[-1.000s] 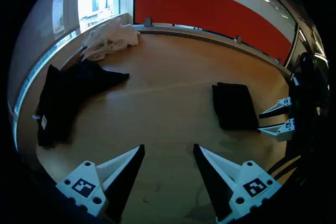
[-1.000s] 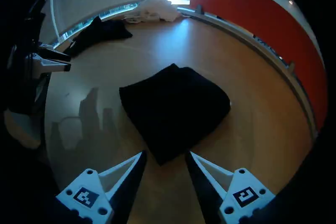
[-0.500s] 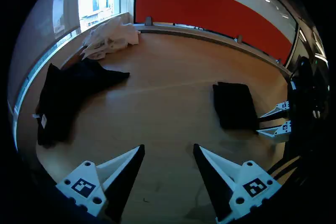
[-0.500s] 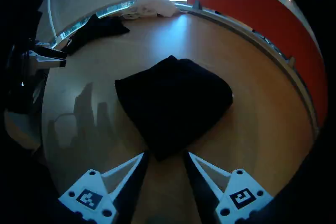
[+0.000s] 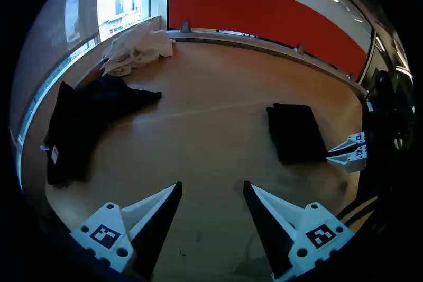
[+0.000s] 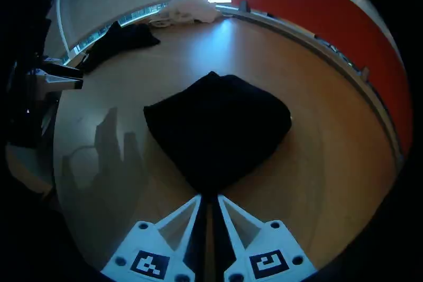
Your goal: Fold towel
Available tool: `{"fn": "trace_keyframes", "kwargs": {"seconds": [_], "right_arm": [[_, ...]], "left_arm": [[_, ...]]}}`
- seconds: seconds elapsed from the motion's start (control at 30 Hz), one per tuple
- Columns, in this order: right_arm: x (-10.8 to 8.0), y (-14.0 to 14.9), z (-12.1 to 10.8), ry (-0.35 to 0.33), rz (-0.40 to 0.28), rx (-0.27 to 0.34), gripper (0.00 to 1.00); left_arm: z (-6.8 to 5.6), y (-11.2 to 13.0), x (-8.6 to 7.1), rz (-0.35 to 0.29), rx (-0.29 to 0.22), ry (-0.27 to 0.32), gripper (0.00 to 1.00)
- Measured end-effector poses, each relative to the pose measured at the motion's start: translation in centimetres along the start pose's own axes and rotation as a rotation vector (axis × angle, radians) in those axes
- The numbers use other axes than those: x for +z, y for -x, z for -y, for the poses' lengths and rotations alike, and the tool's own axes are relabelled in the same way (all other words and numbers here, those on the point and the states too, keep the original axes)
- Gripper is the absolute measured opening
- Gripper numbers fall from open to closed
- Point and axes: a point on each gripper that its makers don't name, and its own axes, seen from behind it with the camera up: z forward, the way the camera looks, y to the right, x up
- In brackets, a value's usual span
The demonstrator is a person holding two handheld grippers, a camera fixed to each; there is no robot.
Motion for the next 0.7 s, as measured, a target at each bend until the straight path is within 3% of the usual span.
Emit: {"fn": "trace_keyframes", "kwargs": {"seconds": [0.27, 0.7], "right_arm": [[-1.1, -1.7, -0.7, 0.024, -0.043, -0.008, 0.04], [-6.1, -9.0, -3.3, 0.081, -0.187, -0.052, 0.04]], "left_arm": [[-0.1, -0.2, 0.0, -0.001, 0.009, 0.004, 0.85], [-0.9, -1.7, -0.4, -0.022, 0.034, 0.019, 0.85]]}}
